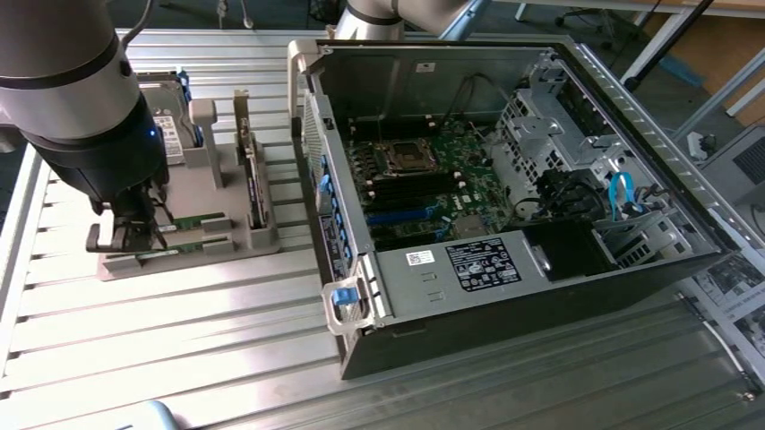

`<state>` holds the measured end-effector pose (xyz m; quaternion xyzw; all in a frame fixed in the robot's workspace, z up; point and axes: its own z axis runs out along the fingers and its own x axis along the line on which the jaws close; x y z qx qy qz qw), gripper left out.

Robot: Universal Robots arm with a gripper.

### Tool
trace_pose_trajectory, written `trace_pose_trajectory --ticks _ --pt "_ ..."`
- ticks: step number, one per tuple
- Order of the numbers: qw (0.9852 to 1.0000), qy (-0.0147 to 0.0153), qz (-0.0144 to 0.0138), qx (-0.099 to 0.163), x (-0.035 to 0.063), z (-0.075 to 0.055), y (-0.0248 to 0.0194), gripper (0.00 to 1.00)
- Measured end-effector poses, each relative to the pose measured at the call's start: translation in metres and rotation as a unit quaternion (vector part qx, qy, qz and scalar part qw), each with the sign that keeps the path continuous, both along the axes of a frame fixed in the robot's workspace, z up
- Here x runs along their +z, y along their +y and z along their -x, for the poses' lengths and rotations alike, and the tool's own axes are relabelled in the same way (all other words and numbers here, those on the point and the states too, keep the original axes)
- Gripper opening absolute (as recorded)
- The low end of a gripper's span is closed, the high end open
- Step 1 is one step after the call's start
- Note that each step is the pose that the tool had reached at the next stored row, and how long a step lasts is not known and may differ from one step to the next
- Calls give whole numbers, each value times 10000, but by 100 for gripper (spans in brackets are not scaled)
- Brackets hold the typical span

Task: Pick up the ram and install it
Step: 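Pick up the ram and move it above insertion slot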

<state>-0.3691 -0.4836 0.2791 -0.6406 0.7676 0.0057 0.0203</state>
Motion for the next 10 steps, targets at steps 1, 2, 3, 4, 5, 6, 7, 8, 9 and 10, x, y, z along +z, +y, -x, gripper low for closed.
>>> trace_pose_trajectory --ticks 1,2,3,4,5,6,7,8,9,10 --pt "10000 0 0 0 -3 0 0 36" --pt "10000 0 0 0 -8 0 0 36" --pt "10000 0 0 0 -11 0 0 36" --pt "10000 0 0 0 -15 0 0 36" --pt "10000 0 0 0 -18 0 0 36" --pt "10000 0 0 0 -21 0 0 36" --pt "10000 0 0 0 -24 0 0 36" --pt "10000 0 0 0 -27 0 0 36" --pt "10000 0 0 0 -29 0 0 36" --pt "10000 0 0 0 -32 0 0 36"
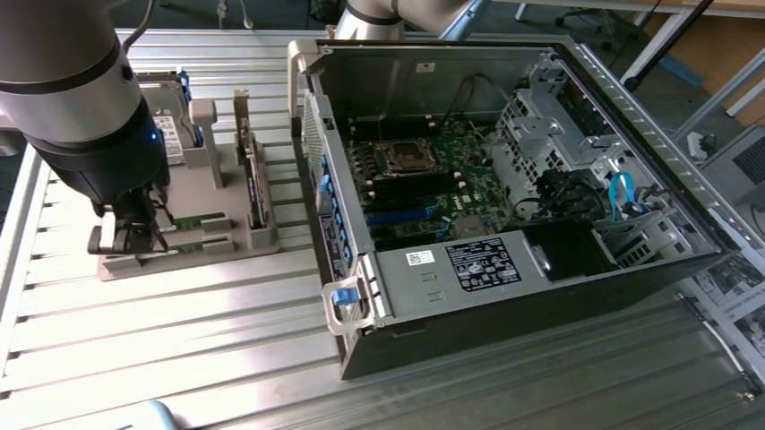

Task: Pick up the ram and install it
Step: 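Pick up the ram and move it above insertion slot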

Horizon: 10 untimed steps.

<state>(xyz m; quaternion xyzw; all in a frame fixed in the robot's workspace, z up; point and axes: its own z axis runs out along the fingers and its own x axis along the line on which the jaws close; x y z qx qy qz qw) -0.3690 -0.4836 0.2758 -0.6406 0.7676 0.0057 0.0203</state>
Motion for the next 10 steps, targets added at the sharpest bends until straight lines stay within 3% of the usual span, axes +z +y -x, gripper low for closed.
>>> trace_pose_trajectory --ticks 10 --pt "10000 0 0 0 -30 0 0 36"
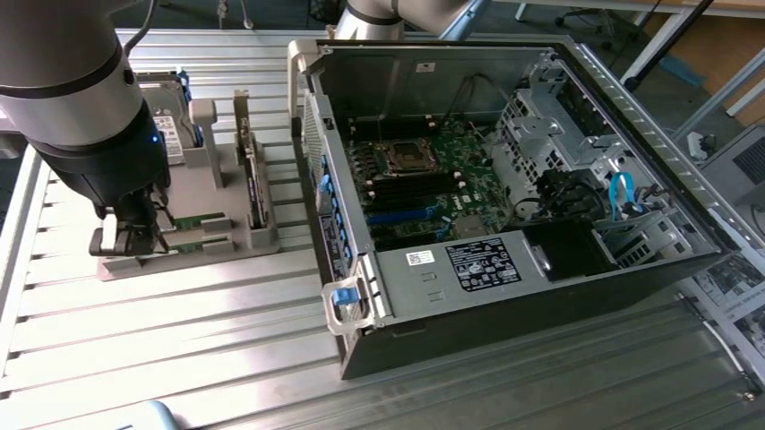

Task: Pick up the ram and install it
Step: 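Pick up the ram and move it above insertion slot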

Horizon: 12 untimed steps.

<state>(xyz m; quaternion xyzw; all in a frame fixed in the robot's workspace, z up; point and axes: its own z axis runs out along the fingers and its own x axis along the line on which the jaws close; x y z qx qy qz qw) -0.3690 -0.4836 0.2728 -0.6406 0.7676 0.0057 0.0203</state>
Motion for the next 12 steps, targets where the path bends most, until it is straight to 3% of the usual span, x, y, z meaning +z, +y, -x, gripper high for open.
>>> trace_pose_trajectory --ticks 12 --pt "10000 0 0 0 -43 0 0 36"
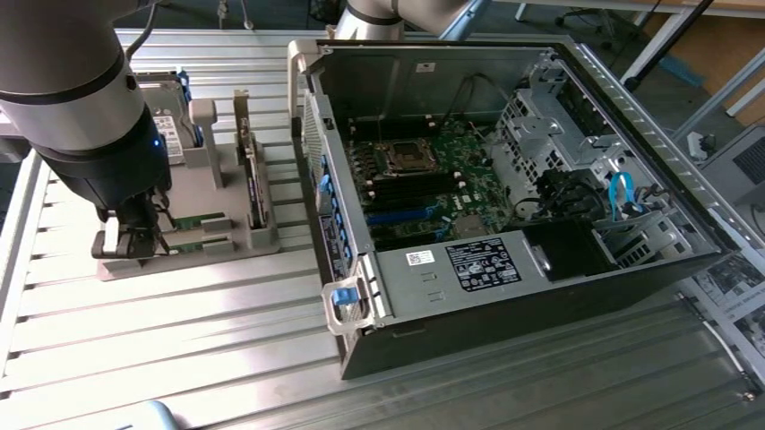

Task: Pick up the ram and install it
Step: 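Pick up the ram and move it above insertion slot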

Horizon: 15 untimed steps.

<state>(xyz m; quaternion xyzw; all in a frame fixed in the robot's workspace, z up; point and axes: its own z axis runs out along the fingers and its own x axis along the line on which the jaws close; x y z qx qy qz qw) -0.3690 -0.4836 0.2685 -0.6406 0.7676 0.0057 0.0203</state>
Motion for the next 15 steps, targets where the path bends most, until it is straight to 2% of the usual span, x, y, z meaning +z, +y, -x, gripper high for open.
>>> trace_pose_trajectory --ticks 15 --pt "10000 0 0 0 -53 0 0 36"
